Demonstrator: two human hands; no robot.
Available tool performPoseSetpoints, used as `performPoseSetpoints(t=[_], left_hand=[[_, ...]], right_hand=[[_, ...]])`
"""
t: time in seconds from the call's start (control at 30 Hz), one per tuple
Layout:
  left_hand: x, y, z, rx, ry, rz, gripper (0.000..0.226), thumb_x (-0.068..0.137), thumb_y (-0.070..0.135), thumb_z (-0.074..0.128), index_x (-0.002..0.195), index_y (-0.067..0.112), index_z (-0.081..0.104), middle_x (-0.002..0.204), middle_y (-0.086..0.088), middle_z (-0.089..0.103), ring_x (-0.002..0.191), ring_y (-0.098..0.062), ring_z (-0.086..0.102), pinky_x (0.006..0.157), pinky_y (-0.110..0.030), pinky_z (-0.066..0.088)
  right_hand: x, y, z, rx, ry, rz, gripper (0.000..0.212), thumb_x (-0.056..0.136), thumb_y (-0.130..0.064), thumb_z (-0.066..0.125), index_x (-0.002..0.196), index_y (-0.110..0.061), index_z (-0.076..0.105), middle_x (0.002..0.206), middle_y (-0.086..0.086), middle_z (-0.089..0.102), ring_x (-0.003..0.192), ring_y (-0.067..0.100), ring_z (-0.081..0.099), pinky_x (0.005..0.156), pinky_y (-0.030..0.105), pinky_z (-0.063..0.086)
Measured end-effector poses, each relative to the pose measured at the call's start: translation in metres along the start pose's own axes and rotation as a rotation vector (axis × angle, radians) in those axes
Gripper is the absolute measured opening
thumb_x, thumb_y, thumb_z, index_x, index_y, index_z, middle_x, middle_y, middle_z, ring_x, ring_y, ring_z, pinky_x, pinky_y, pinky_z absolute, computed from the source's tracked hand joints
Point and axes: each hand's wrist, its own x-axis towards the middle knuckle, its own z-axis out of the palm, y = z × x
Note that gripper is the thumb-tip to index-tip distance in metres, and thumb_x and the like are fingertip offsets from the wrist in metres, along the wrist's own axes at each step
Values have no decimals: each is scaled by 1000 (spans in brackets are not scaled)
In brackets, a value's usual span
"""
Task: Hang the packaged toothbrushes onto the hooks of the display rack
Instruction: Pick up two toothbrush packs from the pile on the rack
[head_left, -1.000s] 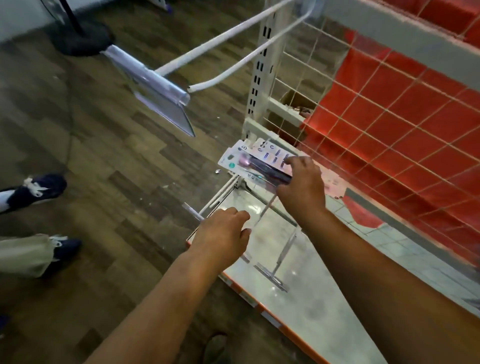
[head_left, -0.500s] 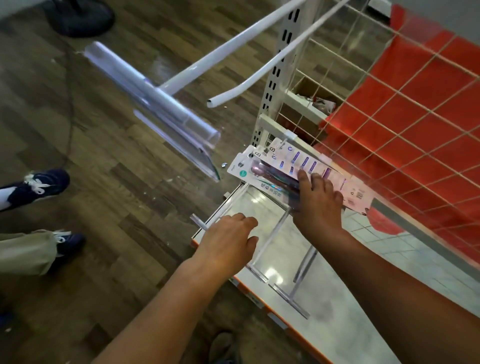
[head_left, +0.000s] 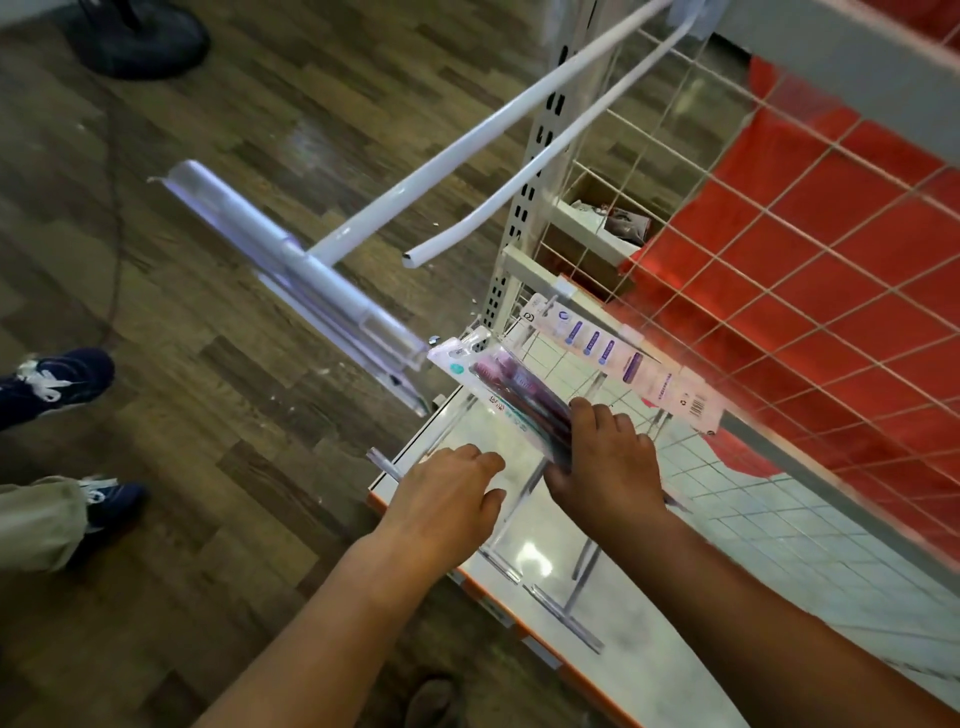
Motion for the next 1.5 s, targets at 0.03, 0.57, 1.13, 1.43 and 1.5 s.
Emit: performPoseSetpoints(t=[0.03, 0.57, 1.13, 1.43, 1.5], left_hand=[[-1, 0, 0, 7, -4, 9, 41, 98, 36, 41, 138, 28, 39, 137, 5, 48, 123, -14, 47, 102, -29, 41], [-27, 10, -7, -79, -22, 10, 42, 97, 33, 44, 139, 26, 39, 140, 5, 45, 125, -14, 45, 102, -30, 39], [-98, 92, -73, 85, 133, 267, 35, 95, 29, 48, 129, 22, 53, 130, -1, 55, 116, -20, 52, 96, -34, 46], [-154, 152, -97, -560, 58, 234, 47, 92, 43, 49, 135, 36, 33, 108, 11, 57, 98, -8, 55, 84, -27, 44], [-164, 165, -99, -742, 71, 254, 43, 91, 43, 50, 131, 37, 35, 108, 13, 59, 105, -8, 57, 86, -26, 45]], right_hand=[[-2, 0, -1, 0, 9, -8, 54, 91, -41, 49, 135, -19, 26, 132, 3, 44, 115, 21, 45, 95, 34, 39], [-34, 4, -19, -13, 14, -11, 39, 93, -35, 49, 127, -18, 39, 118, 3, 59, 96, 21, 61, 82, 30, 49], [-149, 5, -113, 239, 174, 181, 35, 89, -33, 56, 118, -18, 43, 107, 5, 61, 87, 24, 59, 67, 32, 48], [-226, 7, -169, 552, 291, 114, 31, 89, -35, 58, 114, -22, 44, 96, -5, 57, 72, 6, 53, 60, 17, 45], [-237, 6, -179, 593, 333, 73, 28, 90, -38, 56, 110, -25, 43, 90, -11, 53, 67, 2, 50, 56, 13, 42]])
